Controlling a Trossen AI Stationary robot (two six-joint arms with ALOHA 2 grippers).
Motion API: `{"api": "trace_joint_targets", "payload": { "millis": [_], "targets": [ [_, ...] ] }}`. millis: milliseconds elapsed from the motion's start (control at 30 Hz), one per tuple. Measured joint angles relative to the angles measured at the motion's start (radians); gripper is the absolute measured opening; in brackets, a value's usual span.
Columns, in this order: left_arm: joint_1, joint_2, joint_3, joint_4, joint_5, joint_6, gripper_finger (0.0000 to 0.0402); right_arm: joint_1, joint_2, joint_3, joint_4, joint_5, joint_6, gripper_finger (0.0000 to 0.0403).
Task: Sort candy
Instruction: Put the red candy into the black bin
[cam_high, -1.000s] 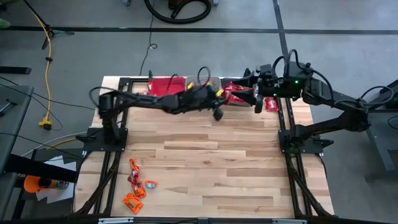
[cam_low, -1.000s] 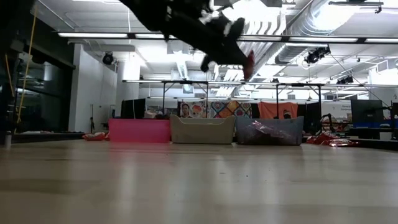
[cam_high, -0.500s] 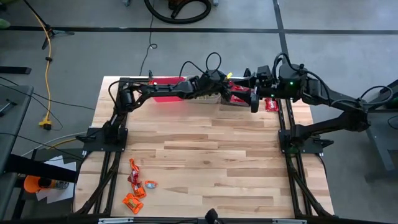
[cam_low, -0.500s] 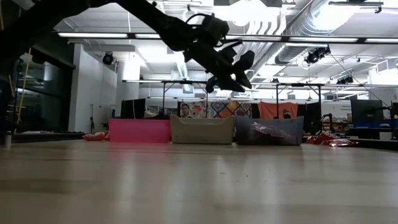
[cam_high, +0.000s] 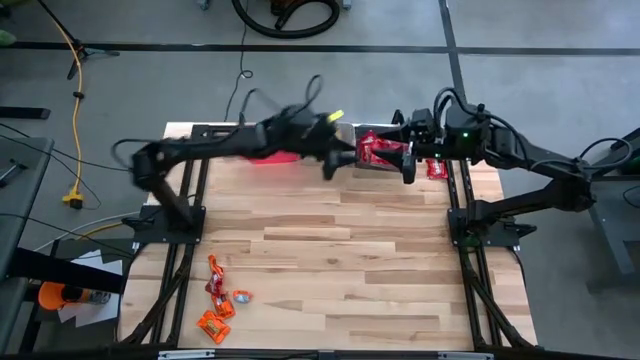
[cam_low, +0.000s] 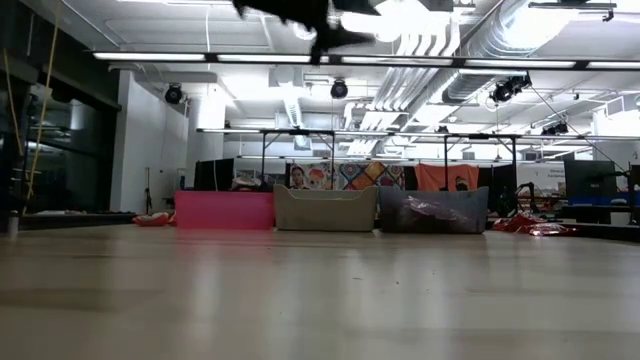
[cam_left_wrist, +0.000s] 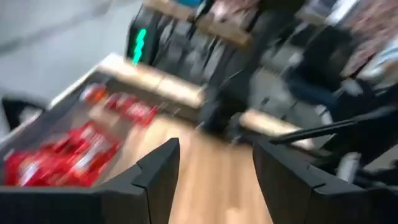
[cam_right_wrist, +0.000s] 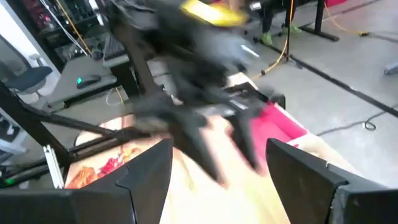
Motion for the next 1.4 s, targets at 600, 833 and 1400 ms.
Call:
{"api": "trace_joint_targets", "payload": {
  "millis": [600,833,1400],
  "targets": [
    [-0.398,-0.532,-0.735,0.548,-0.523,-0.007,0.019,0.087,0.014,-0.393,0.464,-0.084,0.221,0.0254],
    [-0.393,-0.531,-0.735,0.527,-0.527,-0.008,0.019,0.1,0.018,-0.41,0.464,-0.079,0.245,0.0254],
    [-0.392,-0.531,-0.735,0.439,-0.525,-0.072,0.019,-0.462,0.127,-0.268,-0.517,0.306,0.477,0.0254]
  ]
}}
